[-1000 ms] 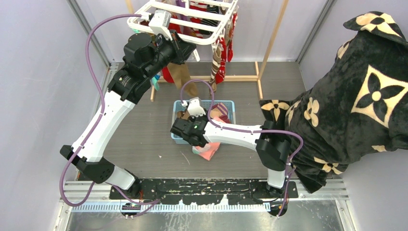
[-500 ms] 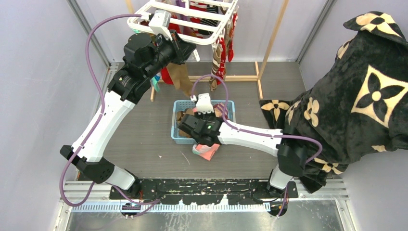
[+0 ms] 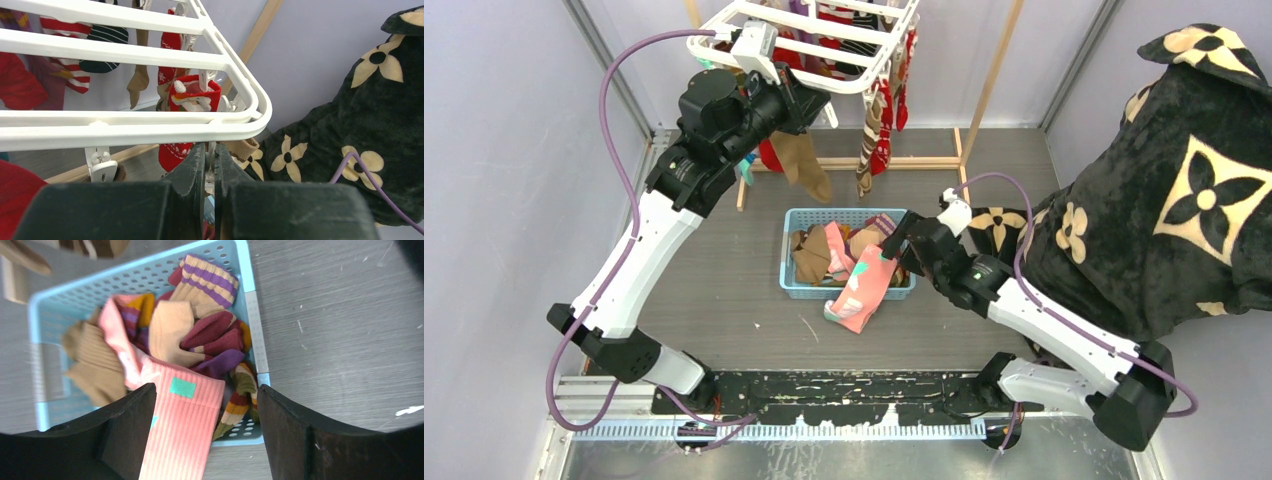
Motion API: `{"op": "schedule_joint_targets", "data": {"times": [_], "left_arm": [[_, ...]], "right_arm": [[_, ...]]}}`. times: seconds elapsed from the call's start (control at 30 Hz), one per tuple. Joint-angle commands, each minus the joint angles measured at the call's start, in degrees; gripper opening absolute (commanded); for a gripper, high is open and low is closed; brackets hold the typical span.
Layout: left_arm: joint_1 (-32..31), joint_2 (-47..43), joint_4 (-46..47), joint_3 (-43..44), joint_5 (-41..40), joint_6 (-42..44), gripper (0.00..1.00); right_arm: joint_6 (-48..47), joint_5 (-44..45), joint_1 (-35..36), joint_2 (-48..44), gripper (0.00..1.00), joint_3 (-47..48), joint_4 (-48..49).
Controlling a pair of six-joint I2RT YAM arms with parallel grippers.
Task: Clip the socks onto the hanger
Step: Pick up the sock from the bin.
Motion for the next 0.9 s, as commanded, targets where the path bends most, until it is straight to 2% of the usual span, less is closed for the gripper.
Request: {"op": "schedule_joint_targets", "data": {"times": [0.0,0.13,0.23,0.63,0.77,0.87], "left_arm": [[0.2,-1.8,1.0,0.2,0.1,0.5,0.00],[0.1,-1.9,0.8,0.2,0.1,0.6,0.00],[0.2,-2.0,0.9,0.0,-0.1,0.7,0.00],[0.2,-2.1,0.7,0.3,-0.2,0.6,0.00],[0.2,-2.2,0.6,0.5,-0.3,0.8,0.00],[0.2,-2.1,0.6,0.4,-0.3,0.8,0.00]], "right_arm": [[7.3,-17.6,-2.9,-3.6,0.78,-2.8,6.6],[12.9,-25.3,-6.5,-4.9,0.76,-7.5,11.4],[15.1,-27.6,-7.3,-3.8,0.74,-8.7,12.8],[14.5,-29.6,-8.6,3.1,0.73,-6.2,10.0],[14.8,-31.5,-9.5,3.4,0.72,-7.7,13.0],[16.2,-33.4,-11.1,1.6,0.70,-10.6,18.8]]}}
